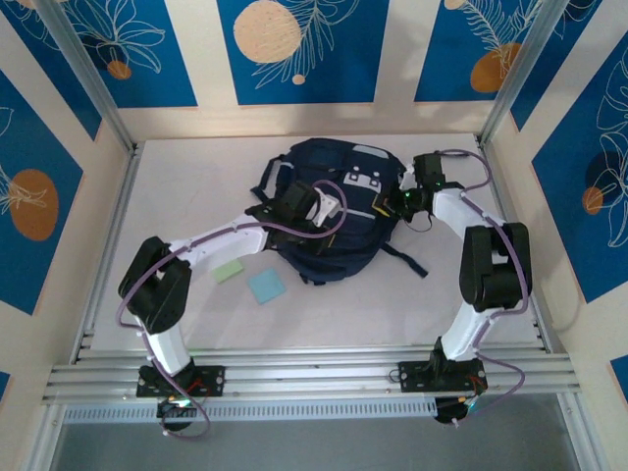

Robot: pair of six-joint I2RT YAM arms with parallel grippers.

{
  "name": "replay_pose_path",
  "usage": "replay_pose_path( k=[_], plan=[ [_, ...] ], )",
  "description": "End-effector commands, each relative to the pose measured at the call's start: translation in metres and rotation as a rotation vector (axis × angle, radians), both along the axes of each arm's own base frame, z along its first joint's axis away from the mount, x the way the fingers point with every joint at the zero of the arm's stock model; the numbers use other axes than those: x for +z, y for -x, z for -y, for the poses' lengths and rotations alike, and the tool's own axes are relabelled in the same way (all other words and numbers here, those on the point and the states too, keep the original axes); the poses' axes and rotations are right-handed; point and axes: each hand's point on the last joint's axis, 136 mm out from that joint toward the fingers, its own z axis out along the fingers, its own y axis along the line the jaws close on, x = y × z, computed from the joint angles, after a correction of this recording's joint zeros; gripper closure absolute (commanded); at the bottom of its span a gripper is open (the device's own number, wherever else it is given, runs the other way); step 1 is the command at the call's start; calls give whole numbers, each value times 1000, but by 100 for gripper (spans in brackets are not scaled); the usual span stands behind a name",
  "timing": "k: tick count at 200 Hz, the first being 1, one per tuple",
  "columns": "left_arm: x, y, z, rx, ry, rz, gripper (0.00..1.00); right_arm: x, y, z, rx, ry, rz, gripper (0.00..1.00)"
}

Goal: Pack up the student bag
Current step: Unzip the student bag at the center of the table.

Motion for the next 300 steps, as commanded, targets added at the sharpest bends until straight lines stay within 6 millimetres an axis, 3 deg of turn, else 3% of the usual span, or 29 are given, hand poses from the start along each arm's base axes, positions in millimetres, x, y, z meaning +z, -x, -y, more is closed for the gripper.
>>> replay_pose_path(
  k=[1, 18, 37, 77, 118, 145, 174, 187, 203, 211, 233, 264, 300],
  plan=[
    [8, 40, 32, -122, 57, -132, 100, 33, -36, 23, -88, 29, 132, 70],
    [15, 32, 45, -125, 75, -113, 100, 41, -23, 24, -120, 32, 128, 52],
    [23, 21, 56, -110, 101, -93, 100, 48, 2, 30, -175, 29, 119, 46],
    [32, 11, 69, -102, 136, -84, 100, 57, 59, 21, -226, -36, 112, 44],
    [32, 13, 69, -90, 158, -92, 100, 37, 95, 2, -212, -71, 36, 43],
    [29, 14, 67, -77, 164, -96, 100, 20, 104, -5, -220, -55, 2, 43],
    [26, 21, 72, -93, 174, -112, 100, 8, 95, -9, -247, -76, 6, 44],
    [25, 25, 73, -107, 174, -121, 100, 5, 89, -8, -266, -61, 25, 52],
    [22, 30, 72, -117, 165, -128, 100, -3, 84, -1, -292, -23, 23, 68],
    [19, 32, 69, -119, 155, -129, 100, -6, 82, 1, -294, -4, 22, 80],
    [7, 35, 55, -117, 89, -123, 100, -11, 80, 6, -288, 38, 24, 100],
    [-10, 36, 25, -105, -53, -101, 100, -12, 83, 17, -284, 80, 39, 100],
    [-20, 22, -41, -29, -265, -39, 100, -10, 86, 33, -281, 122, 62, 100]
  ],
)
